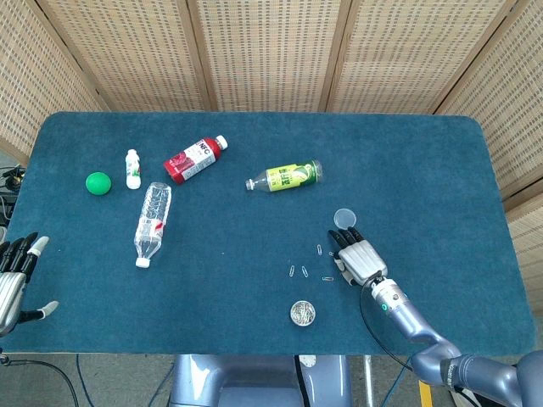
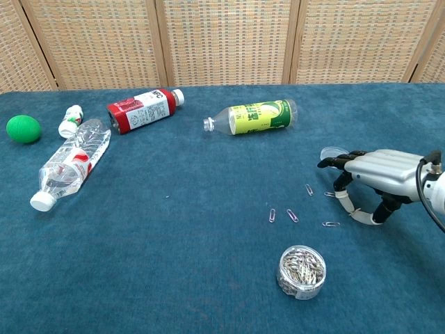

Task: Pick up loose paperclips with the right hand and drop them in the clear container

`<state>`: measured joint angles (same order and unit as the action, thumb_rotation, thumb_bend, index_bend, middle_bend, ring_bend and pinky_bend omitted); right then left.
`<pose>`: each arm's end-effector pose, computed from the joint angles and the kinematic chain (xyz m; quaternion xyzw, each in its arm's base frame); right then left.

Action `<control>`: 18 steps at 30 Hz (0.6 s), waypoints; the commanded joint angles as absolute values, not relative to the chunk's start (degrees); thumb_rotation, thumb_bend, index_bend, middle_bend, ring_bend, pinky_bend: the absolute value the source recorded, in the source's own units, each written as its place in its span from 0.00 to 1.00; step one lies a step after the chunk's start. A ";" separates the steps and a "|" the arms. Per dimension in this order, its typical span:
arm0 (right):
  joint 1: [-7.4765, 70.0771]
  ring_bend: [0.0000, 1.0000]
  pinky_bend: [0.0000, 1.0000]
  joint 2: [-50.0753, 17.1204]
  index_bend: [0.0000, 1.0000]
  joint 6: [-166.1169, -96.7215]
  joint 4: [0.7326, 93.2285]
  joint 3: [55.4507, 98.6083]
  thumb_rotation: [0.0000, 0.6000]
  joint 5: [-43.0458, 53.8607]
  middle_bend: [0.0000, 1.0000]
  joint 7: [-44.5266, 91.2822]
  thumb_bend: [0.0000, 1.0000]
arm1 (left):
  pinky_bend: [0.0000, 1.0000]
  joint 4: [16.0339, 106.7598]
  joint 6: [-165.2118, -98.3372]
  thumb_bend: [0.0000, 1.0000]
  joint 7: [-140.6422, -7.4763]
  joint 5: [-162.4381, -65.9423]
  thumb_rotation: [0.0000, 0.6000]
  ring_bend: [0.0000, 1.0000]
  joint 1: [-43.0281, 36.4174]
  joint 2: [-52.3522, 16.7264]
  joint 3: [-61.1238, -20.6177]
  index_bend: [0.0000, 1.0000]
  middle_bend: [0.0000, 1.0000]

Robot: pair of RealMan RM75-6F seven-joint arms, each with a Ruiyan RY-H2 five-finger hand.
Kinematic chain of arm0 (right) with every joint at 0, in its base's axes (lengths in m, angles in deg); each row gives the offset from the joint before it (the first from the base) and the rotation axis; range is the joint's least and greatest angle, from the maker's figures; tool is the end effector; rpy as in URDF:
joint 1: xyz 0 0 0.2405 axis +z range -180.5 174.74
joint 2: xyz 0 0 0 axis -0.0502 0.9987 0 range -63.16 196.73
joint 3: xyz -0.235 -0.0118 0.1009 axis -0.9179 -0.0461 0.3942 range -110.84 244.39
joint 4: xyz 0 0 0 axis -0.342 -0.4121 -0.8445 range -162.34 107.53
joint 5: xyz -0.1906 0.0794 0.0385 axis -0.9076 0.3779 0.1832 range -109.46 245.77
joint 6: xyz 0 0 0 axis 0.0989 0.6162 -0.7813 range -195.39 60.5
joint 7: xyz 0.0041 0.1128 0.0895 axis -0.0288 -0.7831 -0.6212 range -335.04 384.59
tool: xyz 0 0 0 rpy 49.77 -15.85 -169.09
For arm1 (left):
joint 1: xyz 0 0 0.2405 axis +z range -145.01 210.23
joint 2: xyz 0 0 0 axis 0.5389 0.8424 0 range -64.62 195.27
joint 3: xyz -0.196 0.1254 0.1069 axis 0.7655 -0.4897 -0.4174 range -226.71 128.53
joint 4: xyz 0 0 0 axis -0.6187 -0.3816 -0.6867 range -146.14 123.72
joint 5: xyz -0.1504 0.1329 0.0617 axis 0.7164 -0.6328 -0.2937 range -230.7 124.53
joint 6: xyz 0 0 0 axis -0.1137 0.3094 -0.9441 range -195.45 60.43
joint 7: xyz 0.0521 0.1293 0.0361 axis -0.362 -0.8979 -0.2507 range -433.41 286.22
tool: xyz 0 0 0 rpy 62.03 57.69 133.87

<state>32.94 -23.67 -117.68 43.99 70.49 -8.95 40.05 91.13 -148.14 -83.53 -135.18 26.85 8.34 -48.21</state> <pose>-0.2294 -0.3206 -0.0334 0.8035 -0.3264 0.2717 0.4170 -0.2981 0.1751 0.1703 -0.6265 -0.3918 -0.3121 0.5972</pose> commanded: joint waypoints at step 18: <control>35.11 0.00 0.00 -11.76 0.61 -119.52 64.98 68.97 1.00 -17.01 0.06 40.70 0.42 | 0.00 91.34 -148.16 0.00 -83.09 -135.40 1.00 0.00 26.88 8.61 -48.35 0.00 0.00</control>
<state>34.45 -13.63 -119.71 62.46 69.65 -15.31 40.44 91.33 -148.16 -83.09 -135.40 26.88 8.61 -48.35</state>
